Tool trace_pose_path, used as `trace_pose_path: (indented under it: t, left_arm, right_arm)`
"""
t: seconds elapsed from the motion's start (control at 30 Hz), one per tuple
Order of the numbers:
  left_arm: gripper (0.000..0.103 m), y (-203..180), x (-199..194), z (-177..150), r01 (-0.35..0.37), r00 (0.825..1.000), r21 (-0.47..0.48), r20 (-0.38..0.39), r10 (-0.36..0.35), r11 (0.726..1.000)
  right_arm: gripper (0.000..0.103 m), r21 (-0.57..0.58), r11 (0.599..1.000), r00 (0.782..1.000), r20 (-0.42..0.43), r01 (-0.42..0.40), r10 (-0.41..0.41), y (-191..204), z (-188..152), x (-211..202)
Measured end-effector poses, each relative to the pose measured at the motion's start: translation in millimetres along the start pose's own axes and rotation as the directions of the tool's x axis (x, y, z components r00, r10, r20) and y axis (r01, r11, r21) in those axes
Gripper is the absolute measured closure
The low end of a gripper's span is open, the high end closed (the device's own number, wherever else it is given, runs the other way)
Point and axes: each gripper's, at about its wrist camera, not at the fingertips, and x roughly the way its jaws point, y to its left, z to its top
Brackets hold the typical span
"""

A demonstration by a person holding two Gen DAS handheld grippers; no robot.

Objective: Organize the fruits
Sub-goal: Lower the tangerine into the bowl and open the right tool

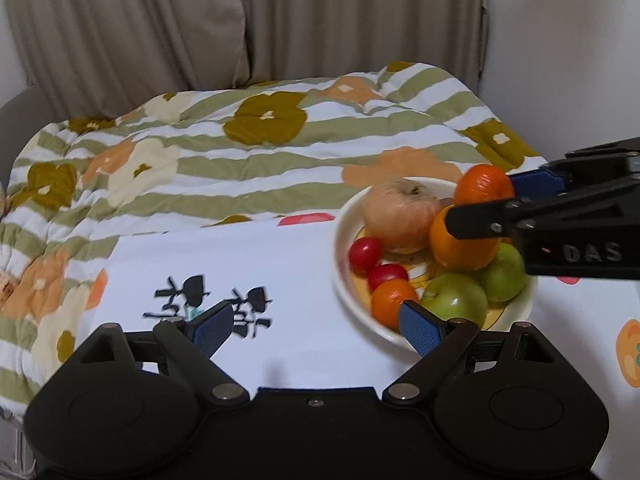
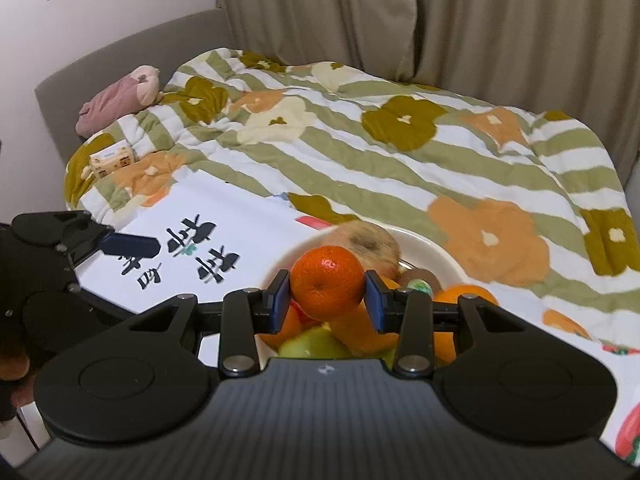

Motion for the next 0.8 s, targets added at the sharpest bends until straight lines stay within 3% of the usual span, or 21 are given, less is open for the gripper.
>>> trace_pose_path:
  t: [0.33, 0.63, 0.8]
  left_arm:
    - [0.011, 21.8, -4.2, -17.6, -0.029, 0.999, -0.038, -0.032, 0.028, 0.999]
    - [0.011, 24.8, 0.6, -17.3, -0.047, 0.998, -0.05, -0.042, 0.045, 0.998]
    - [0.011, 24.2, 2.3, -16.4, -0.054, 0.998, -0.04, -0.043, 0.052, 0.998]
  right_arm:
    - [0.049, -0.056, 0.998, 1.0, -0.019, 0.013, -0.014, 16.8, 3.0, 43.1]
    - [0.048, -0.09, 0.996, 0.999, -0.022, 0.023, -0.025, 18.0, -4.5, 54.8]
    - [0.04, -0.111, 0.993, 0.999, -0.005, 0.032, -0.033, 16.9, -5.4, 52.8]
